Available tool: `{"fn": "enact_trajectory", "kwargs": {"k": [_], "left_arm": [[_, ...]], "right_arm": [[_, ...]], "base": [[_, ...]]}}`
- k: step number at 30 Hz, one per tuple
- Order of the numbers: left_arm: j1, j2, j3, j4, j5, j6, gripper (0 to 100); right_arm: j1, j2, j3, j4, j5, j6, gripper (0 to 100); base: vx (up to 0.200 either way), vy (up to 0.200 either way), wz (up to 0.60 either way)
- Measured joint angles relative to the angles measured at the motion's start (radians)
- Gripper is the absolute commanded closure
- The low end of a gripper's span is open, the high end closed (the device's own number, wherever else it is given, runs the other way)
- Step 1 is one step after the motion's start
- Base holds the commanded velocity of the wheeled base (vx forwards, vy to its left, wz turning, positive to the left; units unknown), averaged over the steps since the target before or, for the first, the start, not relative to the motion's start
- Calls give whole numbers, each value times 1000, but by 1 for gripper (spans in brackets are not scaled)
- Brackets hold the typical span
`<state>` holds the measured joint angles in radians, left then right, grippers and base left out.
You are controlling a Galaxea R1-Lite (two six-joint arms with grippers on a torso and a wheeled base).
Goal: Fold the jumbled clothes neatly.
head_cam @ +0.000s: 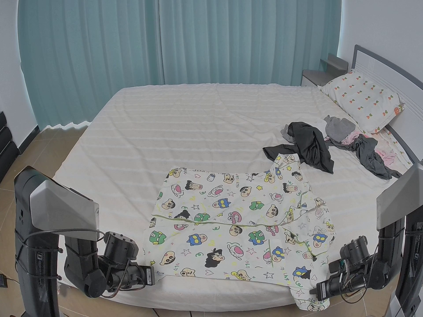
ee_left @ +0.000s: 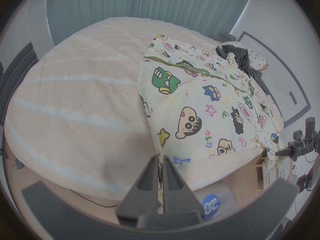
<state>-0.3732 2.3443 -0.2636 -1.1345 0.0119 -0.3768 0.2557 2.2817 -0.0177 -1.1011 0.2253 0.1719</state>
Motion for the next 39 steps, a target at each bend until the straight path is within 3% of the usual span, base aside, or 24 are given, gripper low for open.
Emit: {"fn": "enact_trajectory", "kwargs": {"k": [19,20,27,39], "left_arm": [[-2,-17,25,-37,-4,-40,100],[0,-17,25,-37,-8,-40,0],[7,-12,29,-40,-52,-31,0],[-21,37,-19,-96,-46,21,0]], "right_arm": [[-13,-45,0,38,28,-34,100],[-13,-45,0,38,29,-34,100],[-15,-45,0,37,30,-34,100],[-15,-45,0,37,31,-35,100]], "base": [[0,0,0],[0,0,0],[0,0,0],[0,0,0]]}}
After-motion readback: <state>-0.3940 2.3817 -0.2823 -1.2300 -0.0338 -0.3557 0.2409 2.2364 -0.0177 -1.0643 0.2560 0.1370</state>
